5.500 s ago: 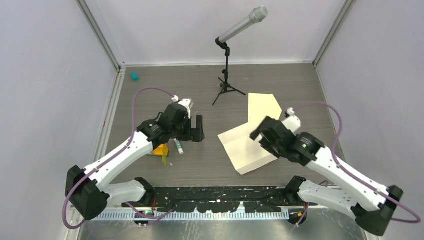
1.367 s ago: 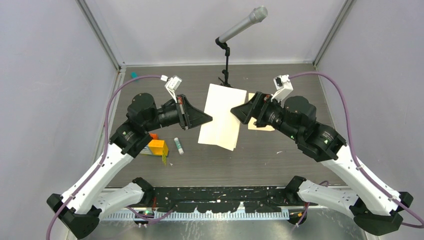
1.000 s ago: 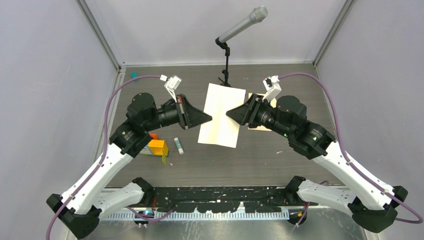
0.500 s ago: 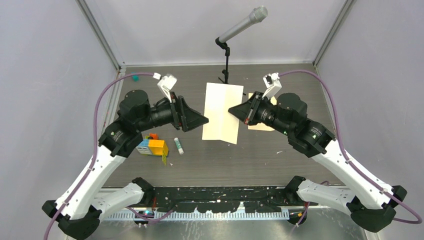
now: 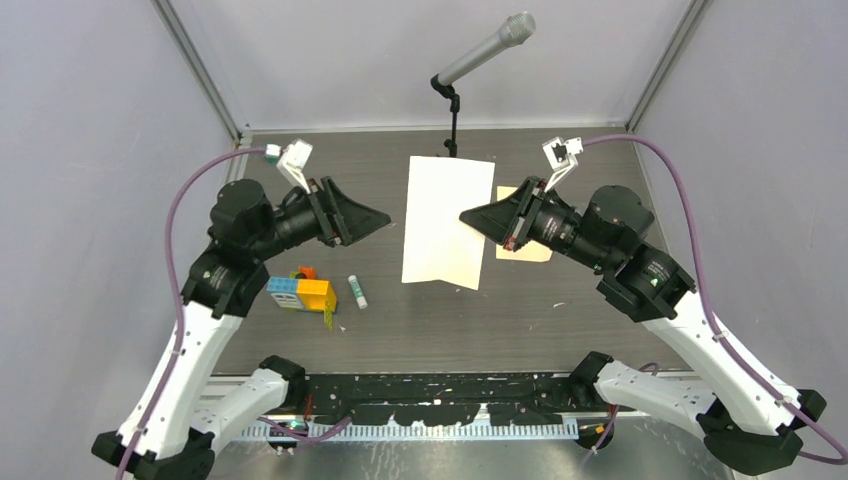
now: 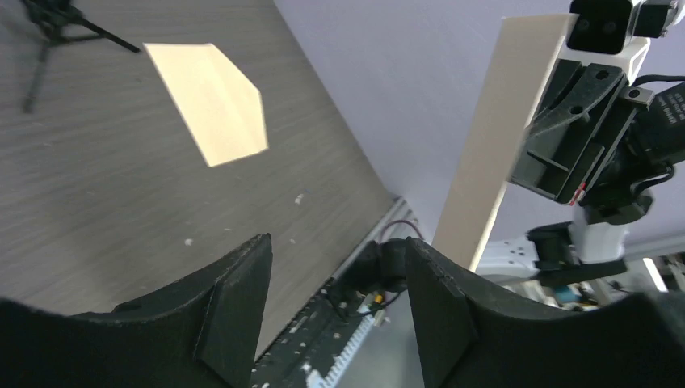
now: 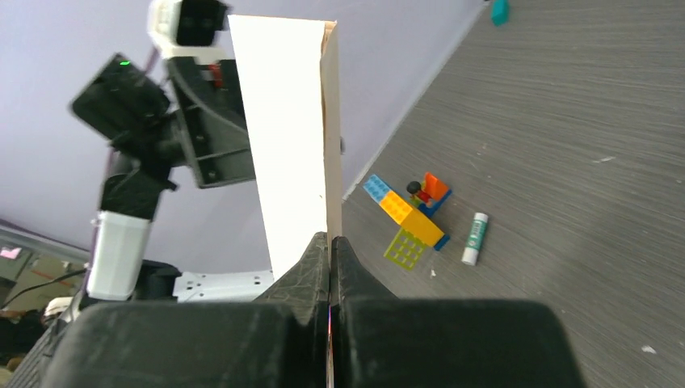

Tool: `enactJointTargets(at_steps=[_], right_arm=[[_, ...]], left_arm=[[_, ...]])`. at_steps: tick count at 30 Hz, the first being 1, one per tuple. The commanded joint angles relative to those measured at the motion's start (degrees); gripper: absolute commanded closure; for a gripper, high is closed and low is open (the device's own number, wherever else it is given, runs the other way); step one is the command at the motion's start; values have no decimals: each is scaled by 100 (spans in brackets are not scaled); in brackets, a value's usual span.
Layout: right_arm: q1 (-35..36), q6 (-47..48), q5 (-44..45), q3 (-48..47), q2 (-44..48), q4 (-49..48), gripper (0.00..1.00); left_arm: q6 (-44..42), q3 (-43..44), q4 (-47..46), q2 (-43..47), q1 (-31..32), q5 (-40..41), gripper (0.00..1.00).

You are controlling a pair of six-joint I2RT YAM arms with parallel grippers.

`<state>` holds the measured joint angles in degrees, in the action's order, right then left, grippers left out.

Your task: Place the letter into the envelope and seal it

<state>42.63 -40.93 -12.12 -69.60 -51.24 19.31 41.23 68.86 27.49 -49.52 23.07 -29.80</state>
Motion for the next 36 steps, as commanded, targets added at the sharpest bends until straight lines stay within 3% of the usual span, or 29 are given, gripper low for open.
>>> enactJointTargets(at_steps=[1,4,12,18,22,30,36], right_arm=[[-15,-266,-462,-88,-107,-729,99],[-17,-459,-535,-26,-288,-1025,99],[-16,-1175,-742,78,-823,-2259,99],[-11,-1289,-486,147,-1049,-2532,99],[-18,-1464,-461,237,-1132,-2790,99],[-11,-1558,-412,357,-1184,-3009,99],[-15,-1528,-408,380,-1174,-2993,99]], left_arm=[[1097,-404,-1618,-348,-30,-1396,37],[1511,-601,-2496,-415,40,-1739,33],[1522,-780,-2715,-470,469,-1657,31],[1787,-1011,-3198,-455,598,-1633,31],[1880,-1130,-3339,-469,604,-1597,38],[2788,-1457,-4512,-584,619,-1747,62],[3005,-1481,-4763,-507,619,-1736,80]])
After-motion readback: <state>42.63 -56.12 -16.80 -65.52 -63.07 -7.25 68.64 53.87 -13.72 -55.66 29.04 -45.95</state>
